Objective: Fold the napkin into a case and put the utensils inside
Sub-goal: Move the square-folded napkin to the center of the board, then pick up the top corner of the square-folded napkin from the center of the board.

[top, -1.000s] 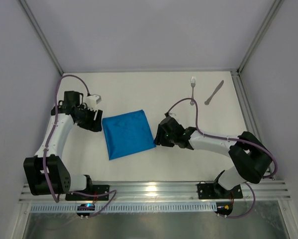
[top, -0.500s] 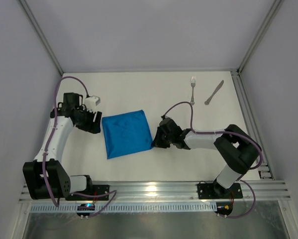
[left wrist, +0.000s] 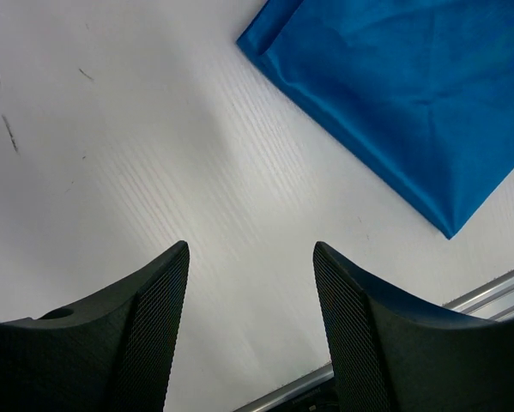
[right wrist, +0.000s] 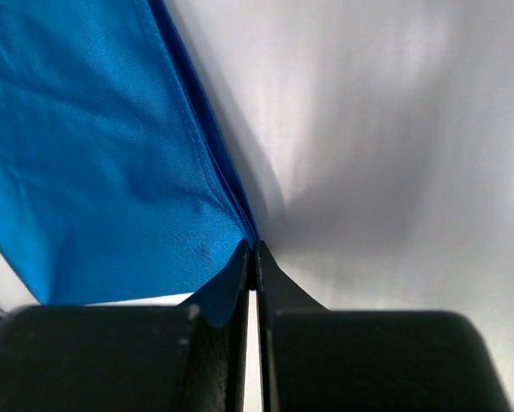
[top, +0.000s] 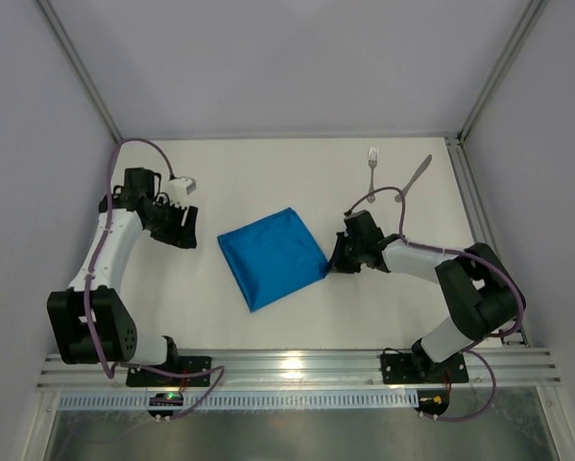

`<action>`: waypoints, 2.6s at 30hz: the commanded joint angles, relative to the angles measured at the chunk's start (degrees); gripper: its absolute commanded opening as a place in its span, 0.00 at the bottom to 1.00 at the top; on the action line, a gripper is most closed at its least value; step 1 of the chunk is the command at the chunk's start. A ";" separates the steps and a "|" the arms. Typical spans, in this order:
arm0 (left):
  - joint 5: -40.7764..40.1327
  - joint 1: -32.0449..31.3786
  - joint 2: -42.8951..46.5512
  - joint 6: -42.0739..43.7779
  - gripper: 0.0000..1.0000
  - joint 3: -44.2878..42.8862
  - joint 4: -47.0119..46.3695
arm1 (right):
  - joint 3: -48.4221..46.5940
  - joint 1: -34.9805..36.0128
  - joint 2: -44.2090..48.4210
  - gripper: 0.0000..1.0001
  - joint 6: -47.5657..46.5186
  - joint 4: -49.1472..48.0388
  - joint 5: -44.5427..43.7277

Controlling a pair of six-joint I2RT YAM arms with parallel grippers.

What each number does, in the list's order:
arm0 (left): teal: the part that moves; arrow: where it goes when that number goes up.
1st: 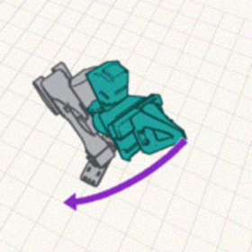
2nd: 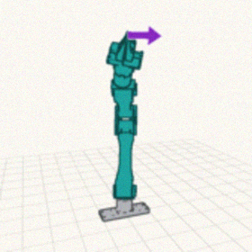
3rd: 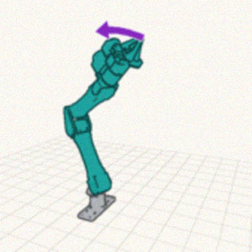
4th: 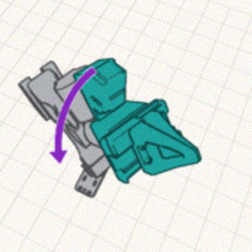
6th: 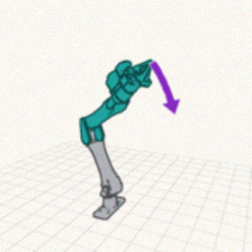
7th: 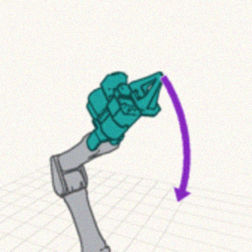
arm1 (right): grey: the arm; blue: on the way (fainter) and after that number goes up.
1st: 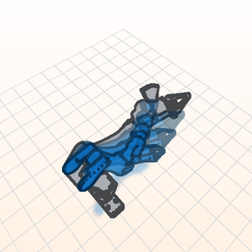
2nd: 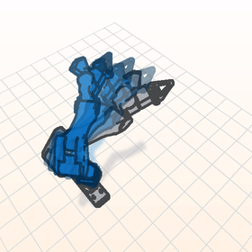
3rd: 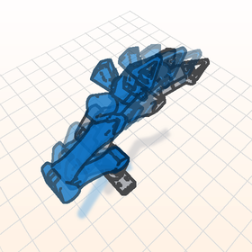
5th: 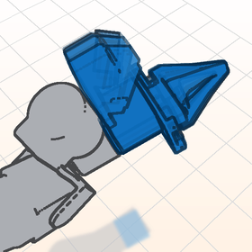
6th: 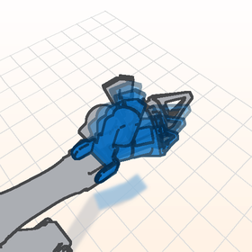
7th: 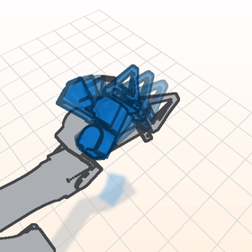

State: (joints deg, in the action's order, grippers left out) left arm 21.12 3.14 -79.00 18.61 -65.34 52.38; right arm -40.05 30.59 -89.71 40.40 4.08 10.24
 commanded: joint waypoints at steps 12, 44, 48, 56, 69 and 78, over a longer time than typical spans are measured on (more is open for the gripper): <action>4.54 -3.83 -13.89 -0.59 0.59 -9.80 -1.14 | -29.27 -8.70 -1.51 0.62 -23.34 30.55 -4.88; 2.34 -12.28 -27.78 -2.97 0.54 -19.12 -3.07 | -67.27 -5.98 -42.65 0.27 -25.19 25.64 8.04; 2.17 -12.28 -27.70 -2.62 0.54 -19.12 -3.25 | -68.05 -6.07 -43.53 0.27 -25.02 25.63 7.87; 2.25 -12.28 -27.52 -2.18 0.54 -19.12 -2.98 | -69.02 -6.07 -45.90 0.23 -24.85 25.46 8.57; 2.43 -12.19 -27.79 -1.30 0.54 -18.95 -2.63 | -63.93 -5.37 -39.15 0.04 -25.11 21.15 6.47; 2.25 -12.19 -27.70 -0.68 0.54 -18.95 -2.46 | -57.95 -3.26 -32.99 0.04 -27.39 15.17 3.56</action>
State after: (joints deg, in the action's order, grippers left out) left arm 22.98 -9.26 -107.87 16.95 -83.66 49.76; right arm -98.96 26.15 -128.38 14.72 23.09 15.57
